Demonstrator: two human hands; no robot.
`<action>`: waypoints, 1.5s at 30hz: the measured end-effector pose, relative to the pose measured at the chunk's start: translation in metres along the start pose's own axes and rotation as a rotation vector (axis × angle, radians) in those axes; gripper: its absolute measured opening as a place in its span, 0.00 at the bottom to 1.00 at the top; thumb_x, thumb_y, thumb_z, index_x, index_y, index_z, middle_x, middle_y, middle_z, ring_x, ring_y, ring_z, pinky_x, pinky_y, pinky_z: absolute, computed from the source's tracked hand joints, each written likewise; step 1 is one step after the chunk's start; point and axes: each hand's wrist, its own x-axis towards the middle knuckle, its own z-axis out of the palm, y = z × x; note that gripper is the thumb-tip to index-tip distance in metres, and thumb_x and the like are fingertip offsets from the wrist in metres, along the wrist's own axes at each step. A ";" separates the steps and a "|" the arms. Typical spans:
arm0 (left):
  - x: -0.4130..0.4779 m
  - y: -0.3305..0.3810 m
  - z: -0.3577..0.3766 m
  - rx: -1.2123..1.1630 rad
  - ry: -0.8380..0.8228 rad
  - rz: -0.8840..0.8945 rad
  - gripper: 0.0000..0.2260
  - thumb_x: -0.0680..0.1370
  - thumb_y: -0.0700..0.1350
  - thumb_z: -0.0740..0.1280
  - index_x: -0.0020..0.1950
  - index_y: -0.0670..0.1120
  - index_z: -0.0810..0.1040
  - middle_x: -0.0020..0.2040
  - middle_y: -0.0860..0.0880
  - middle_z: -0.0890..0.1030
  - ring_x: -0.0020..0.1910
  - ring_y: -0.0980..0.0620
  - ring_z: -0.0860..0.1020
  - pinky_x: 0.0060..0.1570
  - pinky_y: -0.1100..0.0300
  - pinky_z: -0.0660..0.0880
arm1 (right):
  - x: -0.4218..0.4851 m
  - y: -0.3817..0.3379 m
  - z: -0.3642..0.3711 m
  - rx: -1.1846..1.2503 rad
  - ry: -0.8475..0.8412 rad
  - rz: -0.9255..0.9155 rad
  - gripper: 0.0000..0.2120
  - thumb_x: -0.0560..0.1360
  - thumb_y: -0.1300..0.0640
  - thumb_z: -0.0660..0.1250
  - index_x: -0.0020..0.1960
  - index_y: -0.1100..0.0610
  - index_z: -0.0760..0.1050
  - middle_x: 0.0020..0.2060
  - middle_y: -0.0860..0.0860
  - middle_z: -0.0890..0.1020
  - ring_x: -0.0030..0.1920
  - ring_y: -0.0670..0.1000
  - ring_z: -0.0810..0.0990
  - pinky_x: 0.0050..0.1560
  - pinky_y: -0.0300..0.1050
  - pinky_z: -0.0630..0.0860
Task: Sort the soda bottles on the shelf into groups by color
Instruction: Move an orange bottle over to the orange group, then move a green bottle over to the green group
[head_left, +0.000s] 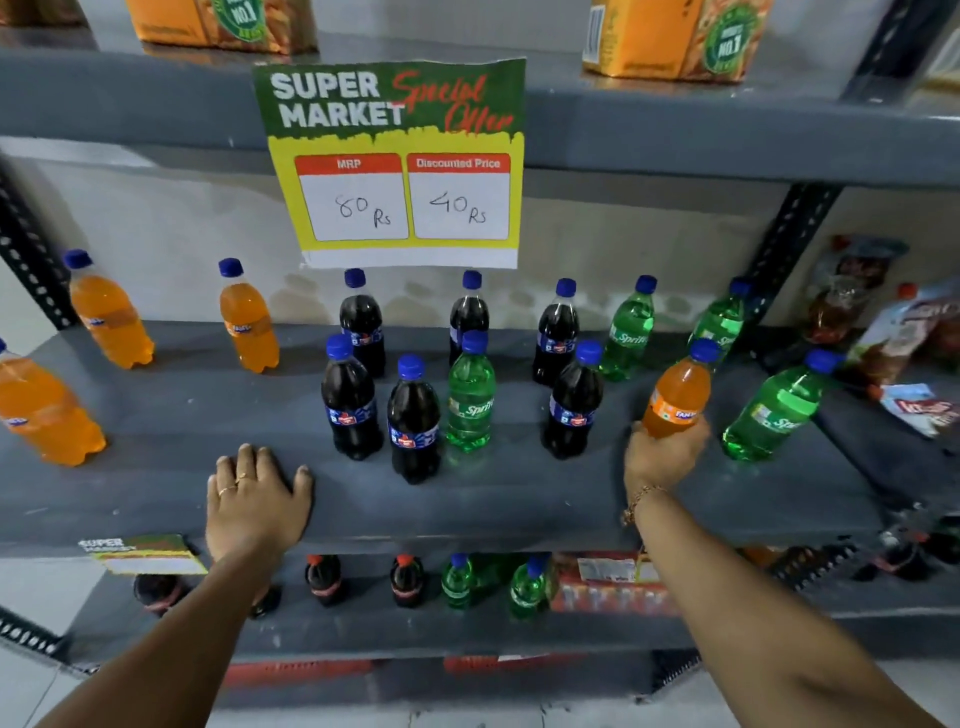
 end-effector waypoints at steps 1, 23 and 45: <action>0.001 -0.001 0.001 0.005 0.004 0.000 0.26 0.77 0.57 0.54 0.67 0.39 0.66 0.72 0.40 0.64 0.72 0.38 0.58 0.72 0.45 0.55 | -0.002 0.002 -0.001 0.017 -0.002 -0.013 0.30 0.64 0.68 0.73 0.64 0.63 0.65 0.60 0.64 0.74 0.61 0.63 0.74 0.62 0.56 0.71; 0.026 -0.088 -0.048 -0.183 -0.032 0.311 0.23 0.79 0.55 0.52 0.52 0.39 0.78 0.55 0.39 0.80 0.59 0.39 0.74 0.62 0.48 0.69 | -0.325 -0.097 0.046 0.301 -0.757 -0.283 0.24 0.58 0.42 0.75 0.48 0.43 0.68 0.41 0.43 0.80 0.43 0.40 0.79 0.44 0.31 0.73; 0.022 -0.105 -0.041 -0.177 0.088 0.297 0.18 0.77 0.50 0.55 0.49 0.42 0.81 0.52 0.42 0.83 0.56 0.42 0.79 0.52 0.51 0.77 | -0.358 -0.101 0.143 0.026 -0.786 -0.388 0.29 0.71 0.42 0.67 0.65 0.56 0.65 0.58 0.54 0.74 0.59 0.50 0.72 0.57 0.45 0.72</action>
